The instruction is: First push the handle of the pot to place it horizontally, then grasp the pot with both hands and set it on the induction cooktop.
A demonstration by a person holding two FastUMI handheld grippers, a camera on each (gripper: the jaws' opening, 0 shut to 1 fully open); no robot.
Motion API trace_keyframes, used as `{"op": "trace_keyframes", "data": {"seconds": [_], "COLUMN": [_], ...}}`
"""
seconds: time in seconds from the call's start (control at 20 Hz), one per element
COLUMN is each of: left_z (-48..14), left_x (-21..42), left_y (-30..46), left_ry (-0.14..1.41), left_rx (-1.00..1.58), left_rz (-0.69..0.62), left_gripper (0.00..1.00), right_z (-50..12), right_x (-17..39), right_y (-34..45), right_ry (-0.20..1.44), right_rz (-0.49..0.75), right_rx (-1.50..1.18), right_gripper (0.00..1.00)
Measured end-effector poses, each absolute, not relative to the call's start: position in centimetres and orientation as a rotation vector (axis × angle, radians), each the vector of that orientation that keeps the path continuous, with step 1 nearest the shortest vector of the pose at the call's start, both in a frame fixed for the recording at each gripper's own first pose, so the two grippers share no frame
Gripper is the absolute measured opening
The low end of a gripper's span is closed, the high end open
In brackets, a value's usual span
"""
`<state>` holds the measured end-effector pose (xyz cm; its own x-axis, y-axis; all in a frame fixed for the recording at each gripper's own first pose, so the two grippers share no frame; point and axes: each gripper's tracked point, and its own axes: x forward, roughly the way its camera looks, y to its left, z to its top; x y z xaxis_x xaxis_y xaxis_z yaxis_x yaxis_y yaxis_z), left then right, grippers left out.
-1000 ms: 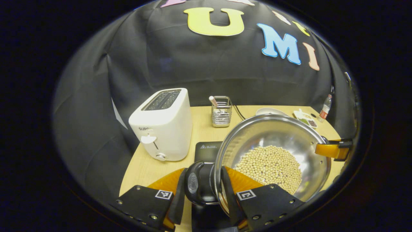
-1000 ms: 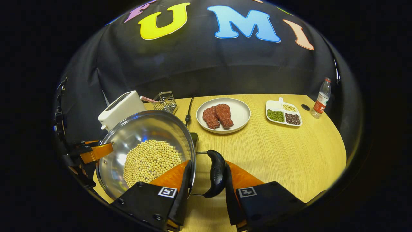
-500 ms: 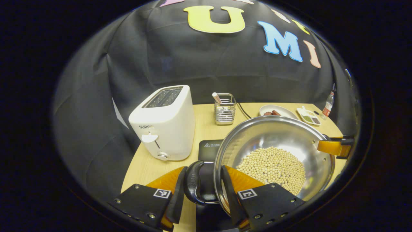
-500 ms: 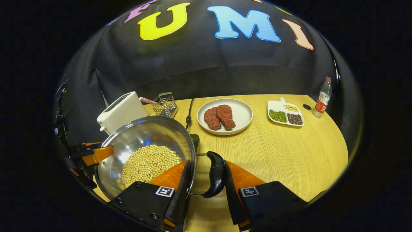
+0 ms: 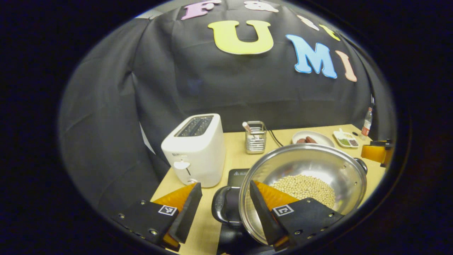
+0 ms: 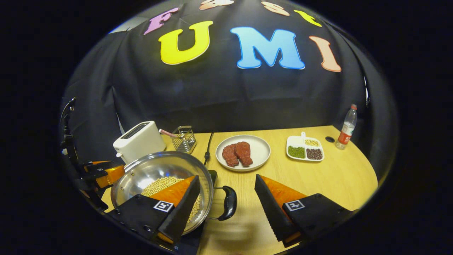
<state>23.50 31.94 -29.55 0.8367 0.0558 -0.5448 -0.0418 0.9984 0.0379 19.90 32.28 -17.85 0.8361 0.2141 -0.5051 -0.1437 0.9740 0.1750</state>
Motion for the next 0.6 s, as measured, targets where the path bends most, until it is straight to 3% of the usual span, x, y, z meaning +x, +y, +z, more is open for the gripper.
{"op": "trace_keyframes", "data": {"seconds": [0.05,0.6], "left_z": [-28.0,-13.8], "left_x": [23.2,16.8], "left_y": [31.6,16.7], "left_ry": [0.545,0.293], "left_rx": [0.019,-0.019], "left_rz": [0.067,0.044], "left_gripper": [0.80,0.82], "right_z": [-16.6,-8.6], "right_x": [19.6,14.0], "right_y": [31.5,19.6], "right_ry": [0.512,0.299], "right_rz": [0.192,0.191], "right_rx": [0.127,0.087], "right_gripper": [0.98,0.98]}}
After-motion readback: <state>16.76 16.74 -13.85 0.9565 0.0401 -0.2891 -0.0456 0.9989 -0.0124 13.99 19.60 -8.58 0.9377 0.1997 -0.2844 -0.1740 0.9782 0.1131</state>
